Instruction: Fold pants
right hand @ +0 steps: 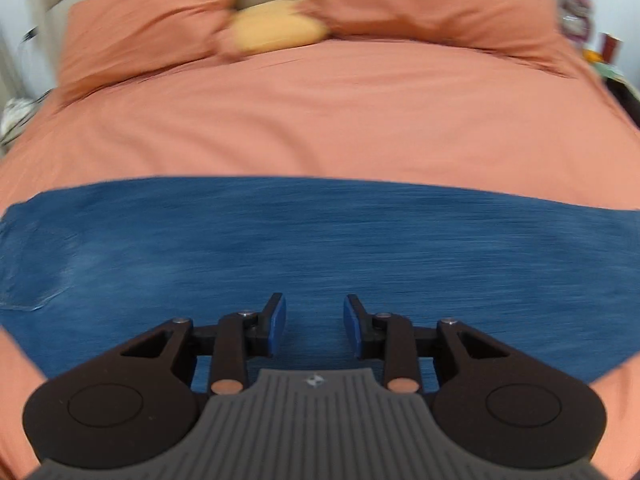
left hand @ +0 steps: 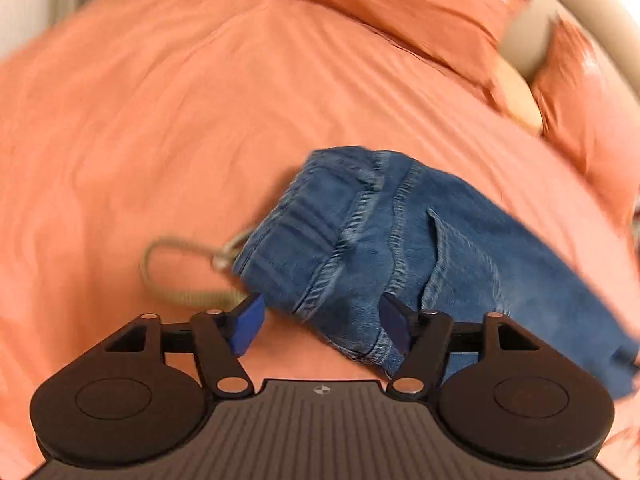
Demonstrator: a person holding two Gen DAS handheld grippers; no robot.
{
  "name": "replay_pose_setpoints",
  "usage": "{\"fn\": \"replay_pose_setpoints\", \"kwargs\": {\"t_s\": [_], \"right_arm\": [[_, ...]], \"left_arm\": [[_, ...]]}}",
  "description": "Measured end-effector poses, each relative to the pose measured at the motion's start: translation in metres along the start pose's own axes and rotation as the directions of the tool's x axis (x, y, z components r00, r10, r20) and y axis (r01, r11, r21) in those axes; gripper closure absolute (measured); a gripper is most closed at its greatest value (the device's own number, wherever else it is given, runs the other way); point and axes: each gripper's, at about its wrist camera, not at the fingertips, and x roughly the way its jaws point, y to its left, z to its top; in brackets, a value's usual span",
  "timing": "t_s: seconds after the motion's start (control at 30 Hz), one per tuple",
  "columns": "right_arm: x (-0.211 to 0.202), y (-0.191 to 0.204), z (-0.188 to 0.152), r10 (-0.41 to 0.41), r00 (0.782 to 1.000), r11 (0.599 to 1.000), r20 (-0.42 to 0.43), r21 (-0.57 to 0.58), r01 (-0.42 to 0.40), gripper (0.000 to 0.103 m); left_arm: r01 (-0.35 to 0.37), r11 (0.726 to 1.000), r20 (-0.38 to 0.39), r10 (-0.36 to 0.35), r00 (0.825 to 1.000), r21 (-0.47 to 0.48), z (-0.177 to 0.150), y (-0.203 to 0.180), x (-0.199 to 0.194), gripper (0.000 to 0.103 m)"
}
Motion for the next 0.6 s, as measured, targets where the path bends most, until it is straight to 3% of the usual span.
{"fn": "replay_pose_setpoints", "kwargs": {"t_s": [0.13,0.23,0.4,0.5,0.6], "right_arm": [[0.025,0.064,-0.005,0.024,1.0,0.998,-0.019,-0.05,-0.025,0.071],[0.048,0.092,-0.008,0.017,0.999,0.997,-0.029,-0.078,-0.019,0.071],[0.072,0.118,-0.01,-0.036,0.997,0.993,-0.072,-0.111,0.028,0.069],[0.075,0.116,-0.011,-0.052,0.995,0.993,-0.082,-0.106,0.044,0.065],[0.074,0.113,-0.013,-0.067,0.995,0.993,-0.078,-0.099,0.06,0.06]], "left_arm": [[0.082,0.977,0.021,-0.08,0.997,-0.197,-0.012,0.031,0.022,0.025],[0.178,0.924,0.083,-0.159,0.984,-0.34,-0.021,0.044,0.04,0.025],[0.233,0.849,0.154,-0.181,0.971,-0.475,-0.034,0.047,0.068,0.026],[0.222,0.852,0.173,-0.156,0.972,-0.475,-0.033,0.045,0.072,0.042],[0.156,0.884,0.166,-0.091,0.982,-0.44,-0.027,0.031,0.066,0.055]]}}
